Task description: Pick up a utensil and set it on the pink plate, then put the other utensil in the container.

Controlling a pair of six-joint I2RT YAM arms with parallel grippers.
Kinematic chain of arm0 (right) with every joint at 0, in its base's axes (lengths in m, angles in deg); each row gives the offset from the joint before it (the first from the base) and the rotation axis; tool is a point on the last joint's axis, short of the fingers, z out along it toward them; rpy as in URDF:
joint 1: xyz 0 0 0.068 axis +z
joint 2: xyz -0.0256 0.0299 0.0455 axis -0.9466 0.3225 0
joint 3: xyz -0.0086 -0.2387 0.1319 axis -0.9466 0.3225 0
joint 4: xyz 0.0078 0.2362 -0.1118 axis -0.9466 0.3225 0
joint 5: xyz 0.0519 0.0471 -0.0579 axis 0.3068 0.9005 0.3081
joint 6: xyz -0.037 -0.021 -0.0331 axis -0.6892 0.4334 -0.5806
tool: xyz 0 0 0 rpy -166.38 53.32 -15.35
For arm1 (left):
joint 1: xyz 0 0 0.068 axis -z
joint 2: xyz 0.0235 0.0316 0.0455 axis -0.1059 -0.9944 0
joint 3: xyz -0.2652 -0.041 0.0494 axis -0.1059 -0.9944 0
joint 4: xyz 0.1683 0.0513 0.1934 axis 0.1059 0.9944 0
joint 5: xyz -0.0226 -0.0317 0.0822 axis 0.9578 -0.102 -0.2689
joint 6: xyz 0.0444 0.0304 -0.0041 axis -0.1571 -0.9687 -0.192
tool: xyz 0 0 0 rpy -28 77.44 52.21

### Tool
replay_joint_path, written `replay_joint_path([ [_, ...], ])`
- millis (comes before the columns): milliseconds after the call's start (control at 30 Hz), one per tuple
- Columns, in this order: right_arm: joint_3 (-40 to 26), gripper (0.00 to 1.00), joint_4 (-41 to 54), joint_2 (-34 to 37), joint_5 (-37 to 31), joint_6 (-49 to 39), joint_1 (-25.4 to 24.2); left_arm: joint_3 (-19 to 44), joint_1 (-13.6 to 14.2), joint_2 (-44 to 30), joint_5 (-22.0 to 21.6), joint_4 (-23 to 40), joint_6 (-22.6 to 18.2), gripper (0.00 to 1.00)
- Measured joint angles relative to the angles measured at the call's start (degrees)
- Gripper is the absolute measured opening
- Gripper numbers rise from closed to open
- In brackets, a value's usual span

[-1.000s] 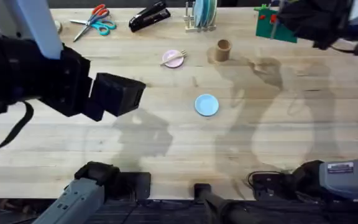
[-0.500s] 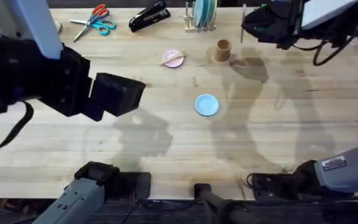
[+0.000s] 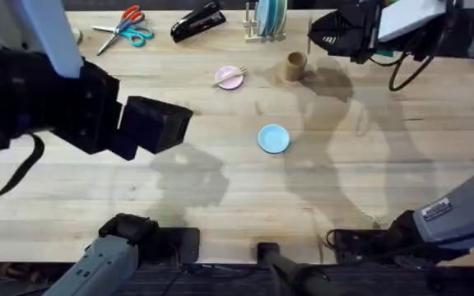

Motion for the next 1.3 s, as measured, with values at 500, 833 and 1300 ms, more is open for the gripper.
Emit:
replay_joint_path([
  [500,-0.11,0.032,-19.80,3.61,-4.44,14.90,2.88,0.00,0.00,0.00,0.00,-0.26,0.00,0.994],
  [833,-0.13,0.032,-24.74,9.74,-6.60,22.04,2.88,0.00,0.00,0.00,0.00,-0.26,0.00,0.994],
  [1300,-0.46,0.046,-25.07,15.59,-7.98,23.52,2.88,0.00,0.00,0.00,0.00,-0.26,0.00,0.994],
])
